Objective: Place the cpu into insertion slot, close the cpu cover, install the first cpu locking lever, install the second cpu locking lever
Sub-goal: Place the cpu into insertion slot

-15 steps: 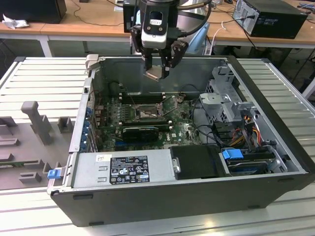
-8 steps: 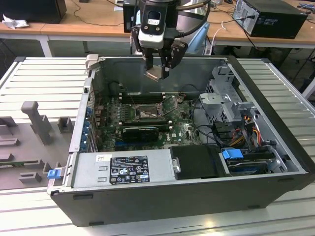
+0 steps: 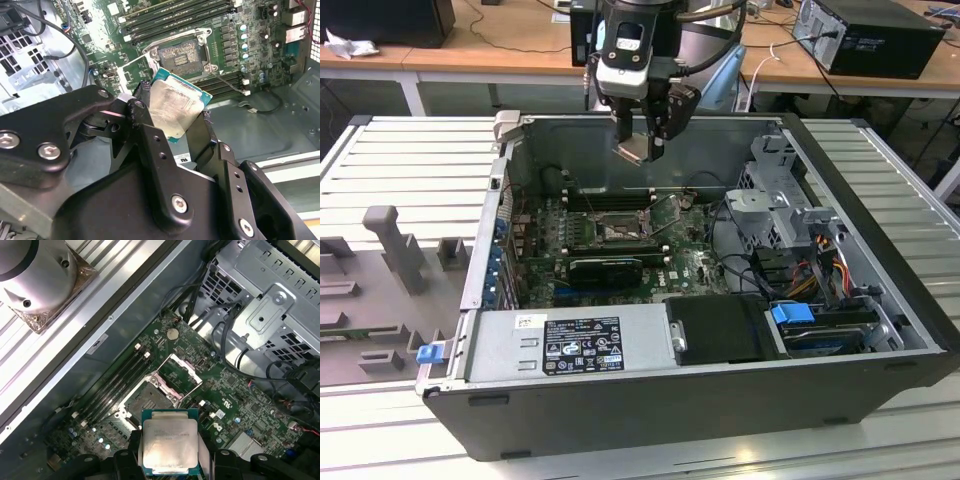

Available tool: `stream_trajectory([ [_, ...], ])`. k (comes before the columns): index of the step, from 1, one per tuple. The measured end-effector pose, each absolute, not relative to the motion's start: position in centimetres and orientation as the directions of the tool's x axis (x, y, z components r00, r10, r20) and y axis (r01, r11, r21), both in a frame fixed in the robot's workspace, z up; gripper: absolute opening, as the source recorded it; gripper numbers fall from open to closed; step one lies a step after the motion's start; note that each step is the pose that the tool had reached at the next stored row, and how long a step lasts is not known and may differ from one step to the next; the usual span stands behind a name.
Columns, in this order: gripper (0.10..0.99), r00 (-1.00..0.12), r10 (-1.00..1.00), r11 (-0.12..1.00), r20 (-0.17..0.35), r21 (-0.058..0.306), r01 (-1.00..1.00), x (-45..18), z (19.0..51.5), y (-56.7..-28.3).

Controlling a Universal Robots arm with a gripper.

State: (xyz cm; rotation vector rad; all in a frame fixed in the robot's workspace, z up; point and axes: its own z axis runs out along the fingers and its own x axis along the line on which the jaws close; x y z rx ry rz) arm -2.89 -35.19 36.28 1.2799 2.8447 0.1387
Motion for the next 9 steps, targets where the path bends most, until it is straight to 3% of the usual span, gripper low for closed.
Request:
stream_trajectory([
  [9, 0.529, -0.662, 0.749, 0.659, 0.021, 0.087, 0.747, -2.9, 36.11, -35.2],
])
